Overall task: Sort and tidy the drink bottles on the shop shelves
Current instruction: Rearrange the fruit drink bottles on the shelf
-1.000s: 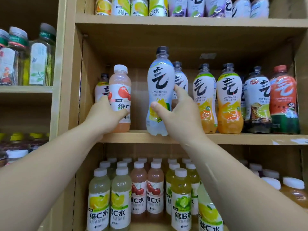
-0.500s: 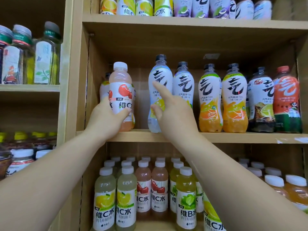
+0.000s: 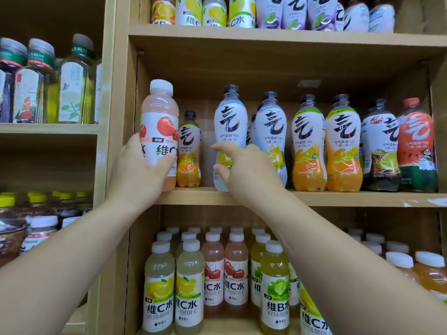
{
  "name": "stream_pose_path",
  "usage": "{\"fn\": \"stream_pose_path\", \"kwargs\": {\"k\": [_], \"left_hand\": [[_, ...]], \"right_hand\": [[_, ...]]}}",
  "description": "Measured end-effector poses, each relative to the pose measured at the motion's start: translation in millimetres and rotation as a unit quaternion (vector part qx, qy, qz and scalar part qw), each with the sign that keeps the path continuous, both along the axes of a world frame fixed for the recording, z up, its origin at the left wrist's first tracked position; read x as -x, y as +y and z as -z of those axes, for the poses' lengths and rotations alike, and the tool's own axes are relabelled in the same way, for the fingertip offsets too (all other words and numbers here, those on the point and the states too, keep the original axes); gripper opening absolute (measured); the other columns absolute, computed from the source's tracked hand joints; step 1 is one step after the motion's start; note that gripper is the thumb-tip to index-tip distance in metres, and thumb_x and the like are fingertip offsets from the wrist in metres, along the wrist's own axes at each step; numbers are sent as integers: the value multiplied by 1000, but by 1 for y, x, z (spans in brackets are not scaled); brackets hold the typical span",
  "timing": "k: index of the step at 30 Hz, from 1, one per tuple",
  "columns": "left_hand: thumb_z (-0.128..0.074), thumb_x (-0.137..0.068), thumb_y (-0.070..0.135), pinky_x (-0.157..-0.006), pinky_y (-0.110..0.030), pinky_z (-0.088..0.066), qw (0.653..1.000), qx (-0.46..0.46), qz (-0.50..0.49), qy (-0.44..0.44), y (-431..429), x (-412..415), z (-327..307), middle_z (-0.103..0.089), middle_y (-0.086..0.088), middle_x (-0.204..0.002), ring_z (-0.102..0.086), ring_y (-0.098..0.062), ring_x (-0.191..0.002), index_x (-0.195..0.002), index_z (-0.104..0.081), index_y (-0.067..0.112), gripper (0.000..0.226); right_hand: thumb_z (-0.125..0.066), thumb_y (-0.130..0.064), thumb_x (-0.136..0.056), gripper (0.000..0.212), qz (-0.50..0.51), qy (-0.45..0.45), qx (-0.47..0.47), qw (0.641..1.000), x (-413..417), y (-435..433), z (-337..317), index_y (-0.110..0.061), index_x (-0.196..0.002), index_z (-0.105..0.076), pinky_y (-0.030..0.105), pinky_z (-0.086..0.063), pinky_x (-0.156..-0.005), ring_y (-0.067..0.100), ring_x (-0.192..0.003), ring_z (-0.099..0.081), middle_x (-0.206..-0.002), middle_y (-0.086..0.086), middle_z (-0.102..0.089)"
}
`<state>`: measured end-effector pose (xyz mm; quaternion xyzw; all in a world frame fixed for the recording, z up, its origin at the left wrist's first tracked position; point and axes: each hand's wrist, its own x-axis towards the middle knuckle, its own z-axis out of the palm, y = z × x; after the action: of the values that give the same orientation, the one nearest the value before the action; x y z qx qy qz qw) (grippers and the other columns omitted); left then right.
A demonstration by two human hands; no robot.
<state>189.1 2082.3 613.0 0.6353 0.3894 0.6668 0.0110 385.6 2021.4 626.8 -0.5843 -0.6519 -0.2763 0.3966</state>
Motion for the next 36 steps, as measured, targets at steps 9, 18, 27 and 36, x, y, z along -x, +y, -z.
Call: {"fn": "stream_pose_path", "kwargs": {"k": [9,18,27,36], "left_hand": [[-71,-91,43,-77,-36,-53,1000,6,11,-4,-16,5,1,-61,-2,-120,-61,-22,-106,-132,-49,22,51],[-73,-88,49,-87,-50,-59,999,12,50,2,-27,-8,2,-62,1,-122,-63,-20,-108,-133,-48,30,55],[-72,-92,36,-82,-35,-61,984,2,175,-17,-70,-21,16,-69,12,-114,-70,-6,-99,-129,-54,30,41],[-77,-86,29,-85,-41,-59,965,44,259,24,-100,-37,98,-73,20,-111,-71,-3,-101,-120,-60,42,40]], "right_hand": [[-48,-53,-102,37,132,-61,-9,989,3,2,-2,-41,-137,-48,36,-37,-67,26,-79,-43,-104,10,-49],[-47,-45,-105,42,100,-19,10,995,3,-1,6,-42,-146,-42,36,-44,-71,31,-79,-59,-145,18,-38],[-61,-37,-100,31,-115,24,-197,973,-15,-26,32,-23,-126,-69,35,-52,-80,16,-90,-63,-132,2,-58],[-69,-36,-94,30,-383,260,-17,886,-19,-60,111,-33,-124,-67,36,-61,-75,15,-91,-73,-104,-9,-76]]}}
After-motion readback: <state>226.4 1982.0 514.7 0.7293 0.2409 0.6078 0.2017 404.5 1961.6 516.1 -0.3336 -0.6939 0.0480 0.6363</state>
